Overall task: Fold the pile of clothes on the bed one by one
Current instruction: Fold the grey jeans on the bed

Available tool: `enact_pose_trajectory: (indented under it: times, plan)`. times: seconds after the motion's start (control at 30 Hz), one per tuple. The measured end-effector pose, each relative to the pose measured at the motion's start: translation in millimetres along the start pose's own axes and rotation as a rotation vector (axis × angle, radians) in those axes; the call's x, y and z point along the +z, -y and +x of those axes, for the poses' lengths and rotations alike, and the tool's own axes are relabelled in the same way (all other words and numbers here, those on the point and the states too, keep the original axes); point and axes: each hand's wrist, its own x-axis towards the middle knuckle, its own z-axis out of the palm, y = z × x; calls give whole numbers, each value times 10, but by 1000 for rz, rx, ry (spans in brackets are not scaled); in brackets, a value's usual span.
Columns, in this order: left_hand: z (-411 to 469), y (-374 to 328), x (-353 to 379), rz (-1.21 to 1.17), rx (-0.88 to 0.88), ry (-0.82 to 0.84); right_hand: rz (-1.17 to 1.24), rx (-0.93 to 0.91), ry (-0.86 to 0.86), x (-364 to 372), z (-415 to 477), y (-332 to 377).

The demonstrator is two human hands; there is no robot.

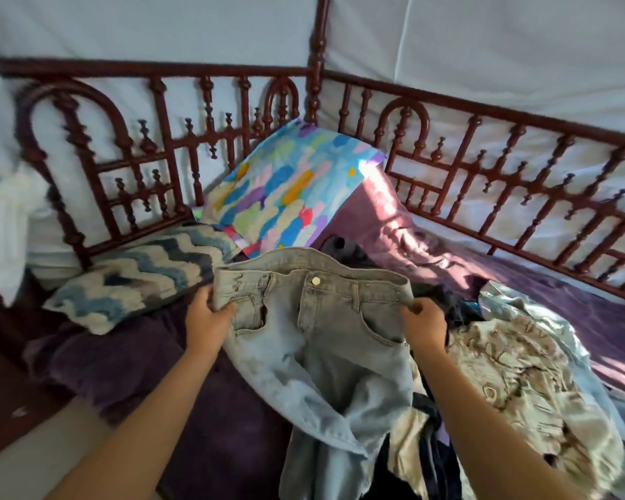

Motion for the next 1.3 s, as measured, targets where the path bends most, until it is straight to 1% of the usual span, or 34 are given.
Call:
enact_pose_trajectory:
  times: [0.1,0.17,0.27,0.37,0.53,0.63,0.7,0.8,0.87,0.9,0.93,1.0,1.07,1.13,1.2,1.3]
  plan:
    - [211,413,-77,47,-82,20,-53,56,31,367,-86,-149]
    - [428,589,-141,50,-106,48,-78,67,-16,534,-58,-28]
    - [890,696,-293,36,-127,105,-78,23,-145,899,49,443]
    - [1450,609,-555,-79,-129,114,-26,-48,-197,1449,214,1142]
    - [2401,316,-1326,-213,-74,-67,-71,-269,-149,2387,570,2449]
    - [2821,374,-1765,-229,-42,-260,-45,-280,-105,2837,789,3016]
    - [3005,594,-1934,-149,-66,-305,-100,-257,1,3110,863,3161]
    - [3073,1041,-1991,193,-163,-216,-354,-244,201,3442,748,2941]
    - [2995,1271,-1904,366,-140,-163,-441,-264,298,3578,585,2536]
    - [2927,1353,-1824,429,-129,-132,-464,-239,349,3595,487,2285]
    - [2850,1388,-1722,466,-120,-89,-492,-189,401,3576,393,2015]
    - [2737,1396,-1462,482,-115,28,-559,-18,490,3443,200,1452]
    - [2655,1389,-1161,499,-89,171,-603,196,495,3189,2,943]
    - [2557,1350,-844,522,-42,305,-616,353,463,2858,-186,528]
    - [2415,1304,-560,524,-9,409,-622,471,434,2511,-355,187]
    - [2119,1305,-181,586,81,562,-612,593,360,2034,-603,-243]
